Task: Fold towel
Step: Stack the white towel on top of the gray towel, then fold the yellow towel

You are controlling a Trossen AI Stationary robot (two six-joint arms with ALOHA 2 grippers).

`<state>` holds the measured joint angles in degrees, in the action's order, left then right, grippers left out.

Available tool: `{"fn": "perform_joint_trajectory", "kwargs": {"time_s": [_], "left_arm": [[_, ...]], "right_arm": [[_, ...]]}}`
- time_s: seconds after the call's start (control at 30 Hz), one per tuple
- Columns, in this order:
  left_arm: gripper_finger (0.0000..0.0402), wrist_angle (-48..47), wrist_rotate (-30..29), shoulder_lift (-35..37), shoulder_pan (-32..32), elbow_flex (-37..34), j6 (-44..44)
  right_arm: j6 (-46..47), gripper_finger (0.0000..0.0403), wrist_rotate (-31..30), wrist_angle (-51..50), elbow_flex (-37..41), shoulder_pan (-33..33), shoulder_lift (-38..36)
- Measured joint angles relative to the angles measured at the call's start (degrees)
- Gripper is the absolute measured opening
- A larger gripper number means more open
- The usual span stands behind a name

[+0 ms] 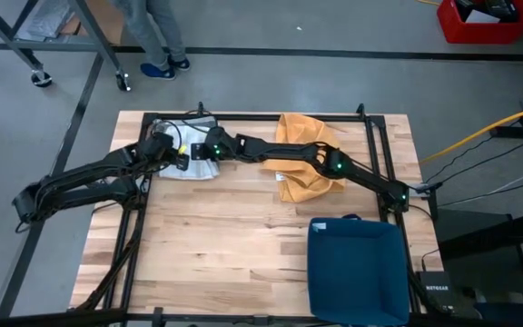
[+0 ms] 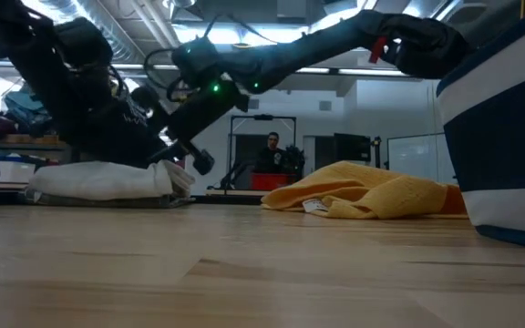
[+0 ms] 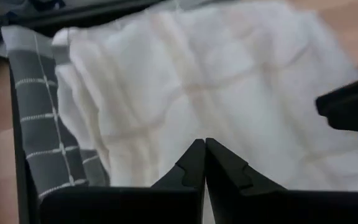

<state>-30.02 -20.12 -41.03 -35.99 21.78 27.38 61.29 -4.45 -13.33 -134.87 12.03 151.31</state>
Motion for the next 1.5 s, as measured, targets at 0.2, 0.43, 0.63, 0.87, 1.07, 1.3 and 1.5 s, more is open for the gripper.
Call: {"fn": "perform_joint_trajectory", "kwargs": {"time_s": [0.2, 0.43, 0.63, 0.87, 1.07, 1.3, 1.5], "left_arm": [[0.0002, 2.8, -6.1, -3.7, 0.0, -2.6, -2.0], [0.0002, 2.7, -12.4, -4.8, -2.5, -5.7, -3.6], [0.0003, 2.8, -12.4, -4.8, -4.3, -7.7, -2.0], [0.0003, 3.7, -12.4, -4.8, -5.0, -8.2, -2.1], [0.0003, 3.6, -17.5, -3.7, -5.0, -8.2, 11.1], [0.0003, 11.2, -18.3, 4.5, -4.9, -8.2, 9.5], [0.0003, 16.2, -5.9, 12.4, -4.9, -8.2, -2.1]], "right_arm": [[-0.2, 0.0048, -1.1, -4.9, 0.0, 0.0, 0.8], [-1.8, 0.0011, -2.5, -14.7, 0.0, 0.1, 0.7], [-2.0, 0.0008, -5.2, -19.5, 0.0, 0.1, 0.6], [-2.0, 0.0029, -6.6, -13.7, 0.0, 0.0, 0.6], [-2.7, 0.0028, -6.6, -0.2, 0.0, 0.0, 0.6], [-8.0, 0.0028, -5.2, 21.0, -0.1, 0.0, 0.6], [-8.9, 0.0028, -1.2, 33.9, -0.1, 0.1, 0.6]]}}
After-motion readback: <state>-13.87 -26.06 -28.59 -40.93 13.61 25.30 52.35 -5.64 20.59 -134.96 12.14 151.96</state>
